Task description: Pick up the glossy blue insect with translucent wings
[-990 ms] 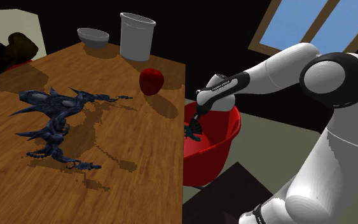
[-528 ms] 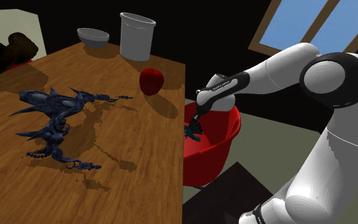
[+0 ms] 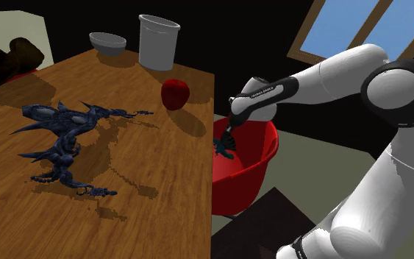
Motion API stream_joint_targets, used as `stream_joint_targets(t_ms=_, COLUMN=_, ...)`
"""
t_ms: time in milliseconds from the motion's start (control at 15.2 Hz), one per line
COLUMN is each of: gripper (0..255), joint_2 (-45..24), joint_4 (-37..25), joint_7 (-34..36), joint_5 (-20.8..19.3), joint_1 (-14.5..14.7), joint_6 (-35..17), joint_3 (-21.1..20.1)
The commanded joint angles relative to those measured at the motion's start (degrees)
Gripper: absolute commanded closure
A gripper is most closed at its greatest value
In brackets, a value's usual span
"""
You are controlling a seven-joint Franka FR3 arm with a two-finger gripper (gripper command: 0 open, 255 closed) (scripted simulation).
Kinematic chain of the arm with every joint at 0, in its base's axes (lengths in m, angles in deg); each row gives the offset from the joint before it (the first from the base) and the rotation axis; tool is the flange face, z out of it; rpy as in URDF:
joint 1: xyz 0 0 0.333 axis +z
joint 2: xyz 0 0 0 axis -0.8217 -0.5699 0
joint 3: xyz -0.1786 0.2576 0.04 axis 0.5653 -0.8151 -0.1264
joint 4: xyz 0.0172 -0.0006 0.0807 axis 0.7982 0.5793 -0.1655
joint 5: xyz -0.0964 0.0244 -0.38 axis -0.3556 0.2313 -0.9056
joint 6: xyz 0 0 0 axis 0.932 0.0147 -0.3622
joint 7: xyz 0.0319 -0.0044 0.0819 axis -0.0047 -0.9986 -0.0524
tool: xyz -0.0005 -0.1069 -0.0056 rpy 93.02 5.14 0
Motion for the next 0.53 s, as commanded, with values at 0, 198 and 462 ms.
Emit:
stream_joint_targets(t_ms=0, gripper=255, joint_2=1.4, joint_4=0.0, joint_7=0.4, joint_5=-0.7, joint_1=0.1, joint_6=1.4, joint_3=0.3)
stream_joint_targets(t_ms=198, gripper=255, joint_2=3.2, joint_4=-0.5, joint_7=1.1, joint_5=-1.6, joint_1=0.2, joint_6=3.5, joint_3=0.5)
stream_joint_targets(t_ms=462, gripper=255, joint_2=4.9, joint_4=-1.1, joint_7=1.8, joint_5=-2.4, joint_1=0.2, joint_6=5.8, joint_3=0.6)
